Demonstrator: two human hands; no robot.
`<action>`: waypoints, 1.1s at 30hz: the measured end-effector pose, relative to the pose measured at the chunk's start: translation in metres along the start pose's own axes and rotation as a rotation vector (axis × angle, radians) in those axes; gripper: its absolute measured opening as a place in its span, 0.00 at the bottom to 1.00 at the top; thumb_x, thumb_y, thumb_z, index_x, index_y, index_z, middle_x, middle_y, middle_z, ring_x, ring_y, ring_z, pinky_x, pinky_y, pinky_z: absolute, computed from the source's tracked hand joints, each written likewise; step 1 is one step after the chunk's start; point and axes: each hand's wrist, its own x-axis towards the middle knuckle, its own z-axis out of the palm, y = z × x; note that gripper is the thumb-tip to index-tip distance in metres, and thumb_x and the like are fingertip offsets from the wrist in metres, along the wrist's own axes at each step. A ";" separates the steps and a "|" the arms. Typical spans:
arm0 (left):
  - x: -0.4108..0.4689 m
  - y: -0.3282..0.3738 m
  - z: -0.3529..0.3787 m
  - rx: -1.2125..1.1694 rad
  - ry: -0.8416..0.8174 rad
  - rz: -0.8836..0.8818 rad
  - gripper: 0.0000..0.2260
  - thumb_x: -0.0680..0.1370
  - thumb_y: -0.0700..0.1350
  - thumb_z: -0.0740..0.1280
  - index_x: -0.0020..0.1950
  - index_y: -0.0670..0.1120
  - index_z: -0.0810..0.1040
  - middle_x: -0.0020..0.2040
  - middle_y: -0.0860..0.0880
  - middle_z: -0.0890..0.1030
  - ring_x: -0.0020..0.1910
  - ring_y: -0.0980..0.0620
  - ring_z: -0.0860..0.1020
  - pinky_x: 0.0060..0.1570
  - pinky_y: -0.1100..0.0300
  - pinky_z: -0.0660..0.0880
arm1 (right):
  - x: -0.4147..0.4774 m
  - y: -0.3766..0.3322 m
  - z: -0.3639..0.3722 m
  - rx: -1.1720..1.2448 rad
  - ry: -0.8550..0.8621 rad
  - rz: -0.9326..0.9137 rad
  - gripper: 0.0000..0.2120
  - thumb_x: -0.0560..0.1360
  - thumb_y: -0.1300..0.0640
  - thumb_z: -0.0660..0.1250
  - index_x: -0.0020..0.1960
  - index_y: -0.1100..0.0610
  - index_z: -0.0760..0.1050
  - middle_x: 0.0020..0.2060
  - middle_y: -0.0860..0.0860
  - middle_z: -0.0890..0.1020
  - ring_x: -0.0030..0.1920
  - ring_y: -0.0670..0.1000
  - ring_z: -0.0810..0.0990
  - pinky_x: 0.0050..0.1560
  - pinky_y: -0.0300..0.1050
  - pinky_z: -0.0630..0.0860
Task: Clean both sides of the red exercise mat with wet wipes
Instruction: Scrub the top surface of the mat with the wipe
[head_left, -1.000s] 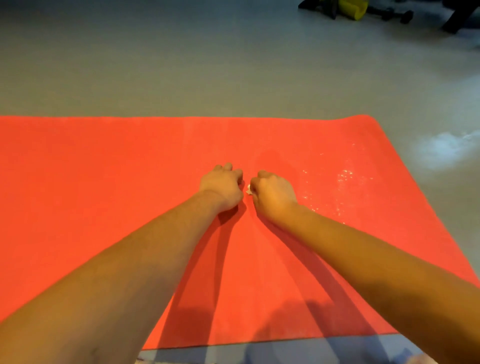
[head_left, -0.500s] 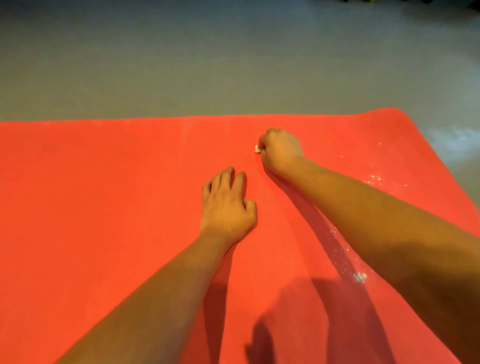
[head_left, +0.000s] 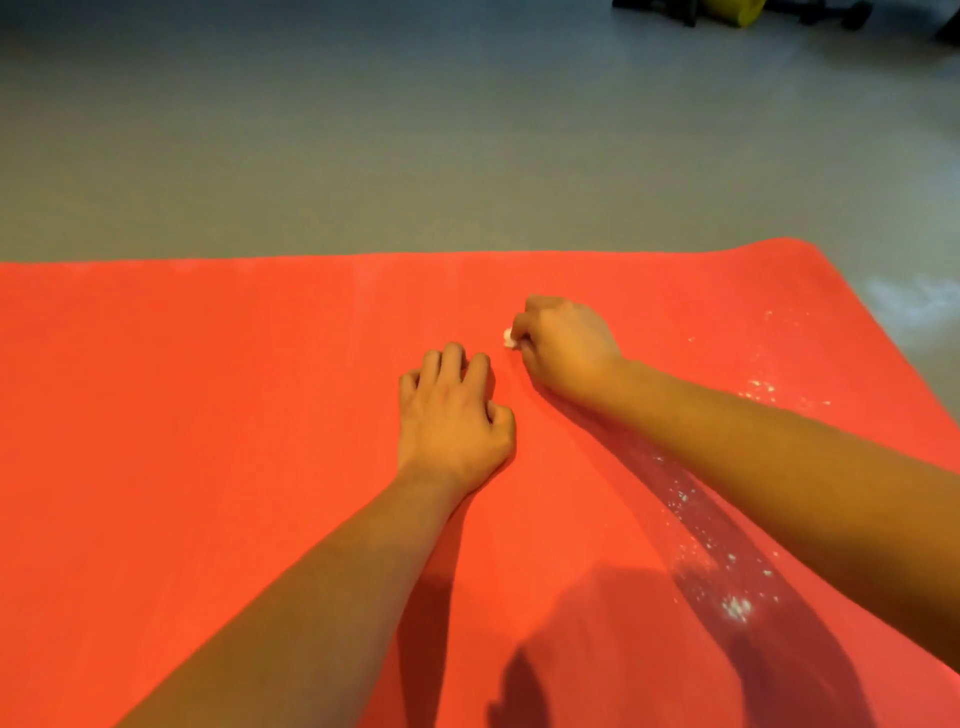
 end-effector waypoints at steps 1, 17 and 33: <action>0.000 -0.001 0.002 -0.011 0.005 0.005 0.16 0.72 0.54 0.62 0.55 0.49 0.76 0.55 0.48 0.72 0.56 0.44 0.71 0.53 0.46 0.68 | 0.020 0.007 0.003 -0.014 0.004 0.030 0.10 0.74 0.59 0.66 0.50 0.51 0.84 0.47 0.53 0.81 0.48 0.61 0.81 0.41 0.48 0.71; 0.002 -0.004 0.011 -0.055 -0.089 0.047 0.29 0.78 0.65 0.57 0.78 0.58 0.69 0.81 0.46 0.65 0.81 0.44 0.59 0.79 0.39 0.53 | 0.064 0.037 0.005 -0.099 -0.039 0.050 0.12 0.73 0.60 0.65 0.53 0.52 0.85 0.51 0.54 0.82 0.51 0.61 0.82 0.43 0.47 0.72; 0.007 -0.006 0.010 -0.061 -0.055 0.031 0.28 0.76 0.65 0.60 0.75 0.57 0.73 0.77 0.47 0.70 0.77 0.45 0.64 0.77 0.41 0.59 | 0.048 0.027 -0.008 -0.088 -0.057 0.124 0.13 0.74 0.59 0.65 0.54 0.52 0.85 0.52 0.55 0.83 0.52 0.61 0.82 0.44 0.49 0.74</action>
